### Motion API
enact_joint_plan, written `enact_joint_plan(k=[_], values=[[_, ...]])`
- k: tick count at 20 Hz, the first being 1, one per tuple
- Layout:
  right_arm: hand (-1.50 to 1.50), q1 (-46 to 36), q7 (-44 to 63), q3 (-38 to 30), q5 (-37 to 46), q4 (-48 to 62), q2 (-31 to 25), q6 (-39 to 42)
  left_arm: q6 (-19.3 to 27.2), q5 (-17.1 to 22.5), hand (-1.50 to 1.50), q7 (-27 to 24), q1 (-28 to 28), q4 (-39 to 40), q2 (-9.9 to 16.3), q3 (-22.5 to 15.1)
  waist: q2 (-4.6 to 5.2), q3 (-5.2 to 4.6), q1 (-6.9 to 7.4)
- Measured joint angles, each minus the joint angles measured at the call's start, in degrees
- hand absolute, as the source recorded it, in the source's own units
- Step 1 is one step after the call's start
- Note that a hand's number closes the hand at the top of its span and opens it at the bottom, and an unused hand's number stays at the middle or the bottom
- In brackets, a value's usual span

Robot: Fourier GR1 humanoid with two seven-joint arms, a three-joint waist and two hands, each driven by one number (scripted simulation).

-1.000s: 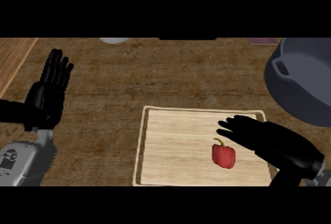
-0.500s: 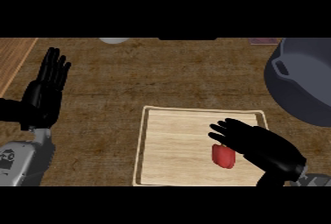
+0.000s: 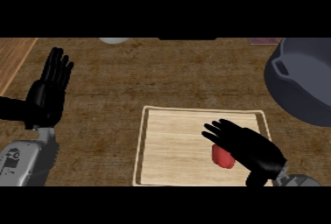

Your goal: Pick the bell pepper from the tray and place it in the pot

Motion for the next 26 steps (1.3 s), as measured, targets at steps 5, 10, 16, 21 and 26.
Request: enact_joint_plan(k=[5,10,16,21,26], values=[[-1.5,-2.6,-2.2,-0.1,2.6,6.2,3.1,-2.0,-1.0,-0.8,0.0,1.3,0.4,-1.0,-0.2,1.4,0.0,0.0,0.13],[-1.5,-3.7,-4.4,0.2,5.4,11.6,5.8,-4.8,-2.4,-0.9,0.0,0.9,0.8,-1.0,-1.1,2.7,-0.23,-0.31,0.16],[1.5,-5.8,-11.1,2.4,8.0,16.0,6.2,-9.0,-2.9,-1.7,0.0,1.2,0.9,-1.6,-1.6,2.8,-0.65,-0.85,0.24],[1.5,-5.8,-12.7,4.4,10.9,15.4,7.3,-10.4,-3.6,-1.9,0.0,0.9,0.6,-1.1,-1.4,3.9,-0.75,-1.02,0.08],[1.5,-4.7,-12.0,4.9,13.9,14.1,8.4,-12.4,-2.6,-3.1,0.0,1.7,0.8,-2.2,-2.7,3.2,-0.71,-1.0,-0.06]])
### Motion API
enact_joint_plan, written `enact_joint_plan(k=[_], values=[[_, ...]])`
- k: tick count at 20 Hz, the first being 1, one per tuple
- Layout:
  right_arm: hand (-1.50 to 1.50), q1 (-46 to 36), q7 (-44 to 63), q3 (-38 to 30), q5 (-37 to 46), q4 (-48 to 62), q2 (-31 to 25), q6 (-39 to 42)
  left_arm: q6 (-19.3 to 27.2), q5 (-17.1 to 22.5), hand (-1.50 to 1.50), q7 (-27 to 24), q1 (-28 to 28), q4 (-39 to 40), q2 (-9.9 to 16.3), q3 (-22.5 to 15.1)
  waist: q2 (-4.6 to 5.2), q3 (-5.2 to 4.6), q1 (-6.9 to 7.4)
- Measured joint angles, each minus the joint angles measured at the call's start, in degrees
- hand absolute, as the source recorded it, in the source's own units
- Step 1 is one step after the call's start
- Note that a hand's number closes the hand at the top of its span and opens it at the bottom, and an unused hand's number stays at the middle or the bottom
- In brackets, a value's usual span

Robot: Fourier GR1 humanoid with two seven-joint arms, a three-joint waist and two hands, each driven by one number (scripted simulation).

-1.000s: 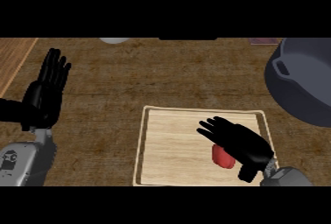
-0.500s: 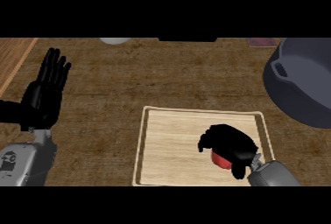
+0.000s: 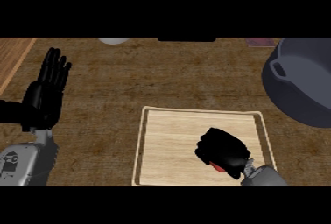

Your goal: Pick the bell pepper from the tray and place it in the pot

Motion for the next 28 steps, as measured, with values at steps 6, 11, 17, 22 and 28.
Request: enact_joint_plan(k=[6,11,17,22,28], values=[[1.5,2.9,3.6,-4.3,0.1,-7.3,-0.1,-2.4,0.4,-0.5,0.0,0.3,0.1,-0.5,-0.6,0.0,0.33,0.54,-0.23],[1.5,-3.5,20.2,-18.3,-0.3,-1.6,6.5,-3.6,-0.1,-0.5,0.0,0.1,0.0,-0.9,-0.6,-0.3,2.0,0.92,0.9],[1.5,-11.9,40.3,-32.0,3.1,1.8,9.7,-8.2,-0.5,-0.4,0.0,-0.2,-0.7,-1.3,-0.7,-0.8,3.01,0.86,2.36],[1.5,-20.9,57.2,-40.4,10.4,4.6,8.5,-13.0,-1.1,-0.5,0.0,-0.2,-1.7,-1.4,-1.0,-1.7,3.42,0.72,4.5],[1.5,-31.8,76.0,-46.1,23.1,10.7,4.4,-17.7,-1.7,-0.5,0.0,0.3,-3.2,-1.0,-1.6,-3.0,3.62,0.72,6.68]])
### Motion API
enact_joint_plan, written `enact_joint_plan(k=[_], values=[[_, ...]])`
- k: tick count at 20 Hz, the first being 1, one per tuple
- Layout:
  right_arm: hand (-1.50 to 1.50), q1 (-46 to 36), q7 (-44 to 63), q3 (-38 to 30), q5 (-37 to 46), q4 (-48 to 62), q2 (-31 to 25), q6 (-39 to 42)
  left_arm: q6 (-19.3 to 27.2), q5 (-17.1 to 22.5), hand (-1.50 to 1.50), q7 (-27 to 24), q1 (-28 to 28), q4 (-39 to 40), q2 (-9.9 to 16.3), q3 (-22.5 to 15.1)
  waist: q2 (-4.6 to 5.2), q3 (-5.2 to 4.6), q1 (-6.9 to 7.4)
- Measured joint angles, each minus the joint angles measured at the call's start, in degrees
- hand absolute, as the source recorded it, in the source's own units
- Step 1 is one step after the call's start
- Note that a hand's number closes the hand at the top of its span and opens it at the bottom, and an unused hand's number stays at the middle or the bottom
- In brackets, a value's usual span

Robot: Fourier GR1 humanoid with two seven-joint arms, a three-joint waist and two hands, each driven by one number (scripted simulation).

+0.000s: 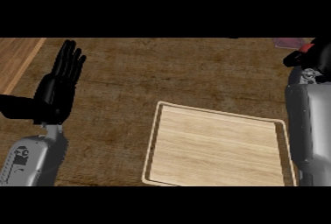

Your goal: Pick the bell pepper from the tray and place it in the pot

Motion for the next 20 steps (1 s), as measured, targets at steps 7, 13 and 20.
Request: enact_joint_plan(k=[7,13,20], values=[[1.5,-10.5,10.3,-4.4,11.6,13.2,-2.9,-1.6,0.4,-0.6,0.0,-0.1,-0.7,0.9,-0.7,-0.6,-0.49,0.17,-0.12],[1.5,-13.7,12.0,-9.3,14.3,23.3,-4.6,-4.0,0.7,-0.4,0.0,0.2,0.7,0.8,-0.2,0.7,-1.44,0.29,-2.35],[1.5,-12.4,9.8,-13.8,13.0,28.4,-8.0,-10.3,0.2,0.2,0.0,-0.3,1.5,2.1,0.9,3.0,-2.17,0.32,-4.69]])
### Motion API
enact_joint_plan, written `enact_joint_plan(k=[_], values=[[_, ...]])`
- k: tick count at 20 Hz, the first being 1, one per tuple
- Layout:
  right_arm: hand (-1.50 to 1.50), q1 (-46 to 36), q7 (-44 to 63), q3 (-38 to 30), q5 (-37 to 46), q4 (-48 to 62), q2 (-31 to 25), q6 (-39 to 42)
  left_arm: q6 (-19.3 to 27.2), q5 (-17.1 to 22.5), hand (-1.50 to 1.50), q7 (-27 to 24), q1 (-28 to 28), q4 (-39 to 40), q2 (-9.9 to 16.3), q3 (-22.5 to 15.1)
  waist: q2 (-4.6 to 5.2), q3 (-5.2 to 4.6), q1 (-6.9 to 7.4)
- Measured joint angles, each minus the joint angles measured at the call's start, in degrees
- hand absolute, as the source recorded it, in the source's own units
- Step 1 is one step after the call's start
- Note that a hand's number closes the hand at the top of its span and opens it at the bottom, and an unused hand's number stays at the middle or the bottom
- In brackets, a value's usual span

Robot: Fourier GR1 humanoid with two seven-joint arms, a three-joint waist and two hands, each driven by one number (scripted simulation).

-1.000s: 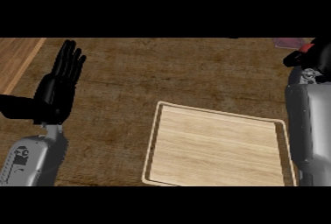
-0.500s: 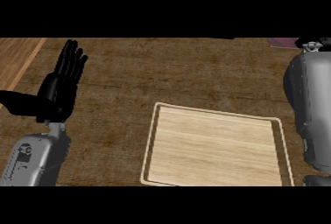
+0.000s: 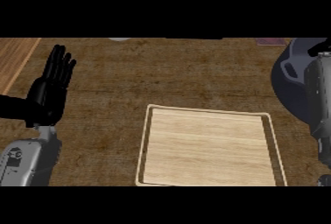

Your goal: Pick the bell pepper from the tray and place it in the pot

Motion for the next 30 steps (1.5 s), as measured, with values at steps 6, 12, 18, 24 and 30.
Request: enact_joint_plan(k=[6,12,18,24,30], values=[[1.5,2.8,-3.2,-2.7,-3.0,4.5,-3.1,-6.6,0.0,0.0,0.0,0.7,0.5,-1.0,0.2,0.8,-0.27,0.01,-0.69],[1.5,4.4,-3.9,-4.8,-5.0,11.7,-5.8,-13.4,-0.3,-0.4,0.0,0.6,1.2,-1.7,0.1,0.9,-0.22,0.03,-0.56],[-1.5,5.4,-7.6,-11.3,-14.5,16.8,-7.2,-17.3,0.0,-0.9,0.0,0.0,0.6,-0.3,-0.7,0.9,-0.18,0.08,-0.87],[-1.5,6.4,-18.9,-15.9,-25.2,21.7,-8.1,-22.3,-0.1,-1.2,0.0,-0.2,0.9,-0.9,-1.0,0.7,-0.13,0.12,-0.56],[-1.5,4.9,-29.2,-16.9,-31.2,22.4,-8.6,-29.5,-0.8,-1.1,0.0,-0.7,1.2,-0.5,-1.2,0.7,-0.07,0.14,-0.29]])
